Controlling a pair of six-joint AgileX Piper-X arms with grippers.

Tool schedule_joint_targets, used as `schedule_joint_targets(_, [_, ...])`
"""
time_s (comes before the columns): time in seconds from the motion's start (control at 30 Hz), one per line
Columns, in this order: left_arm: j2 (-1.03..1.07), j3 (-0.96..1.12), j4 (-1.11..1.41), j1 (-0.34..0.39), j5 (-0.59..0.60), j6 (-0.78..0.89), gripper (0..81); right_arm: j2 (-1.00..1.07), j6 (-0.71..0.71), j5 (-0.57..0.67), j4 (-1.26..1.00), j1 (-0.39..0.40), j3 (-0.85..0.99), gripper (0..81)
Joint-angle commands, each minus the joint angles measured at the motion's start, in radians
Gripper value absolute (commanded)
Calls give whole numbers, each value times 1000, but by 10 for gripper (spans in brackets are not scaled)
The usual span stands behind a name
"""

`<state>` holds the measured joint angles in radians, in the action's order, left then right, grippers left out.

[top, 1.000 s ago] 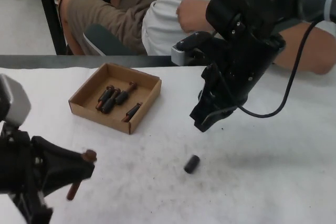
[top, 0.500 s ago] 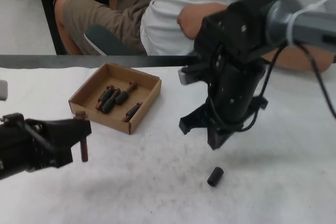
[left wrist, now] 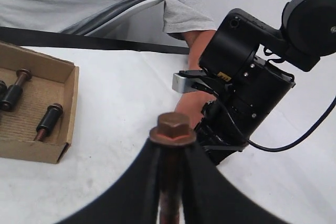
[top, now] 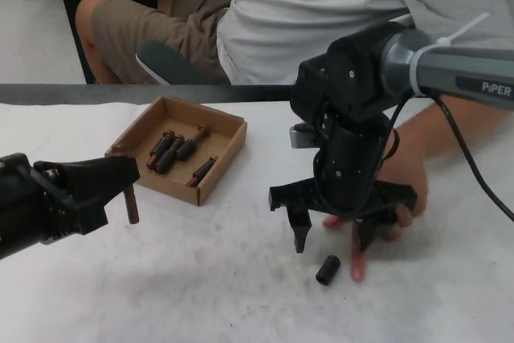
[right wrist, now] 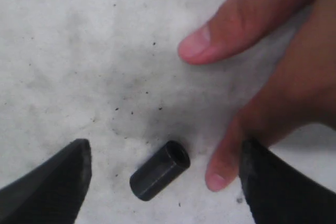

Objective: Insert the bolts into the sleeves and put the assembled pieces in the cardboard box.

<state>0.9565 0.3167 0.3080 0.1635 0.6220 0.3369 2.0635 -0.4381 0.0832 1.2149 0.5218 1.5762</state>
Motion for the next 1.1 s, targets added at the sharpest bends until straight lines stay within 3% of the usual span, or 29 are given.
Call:
schedule_joint_targets(0.0, [-1,2,18,-3,0,8,8,3,-13,-12,15,-4,-2,735])
schedule_joint_targets(0.33, [-1,2,18,-3,0,8,8,3,24,-7,30,-2,-2,735])
schedule_joint_targets(0.47, [-1,2,18,-3,0,8,8,3,159,24,33,18,-2,735])
schedule_joint_targets(0.63, [-1,2,18,-3,0,8,8,3,438,65,56,59,-2,735])
schedule_joint_targets(0.7, [-1,2,18,-3,0,8,8,3,458,81,57,70,-2,735])
schedule_joint_targets(0.83, [-1,2,18,-3,0,8,8,3,621,30,49,94,-2,735])
schedule_joint_targets(1.07, [-1,2,21,25,5,8,8,3,694,-17,-11,96,-59,735])
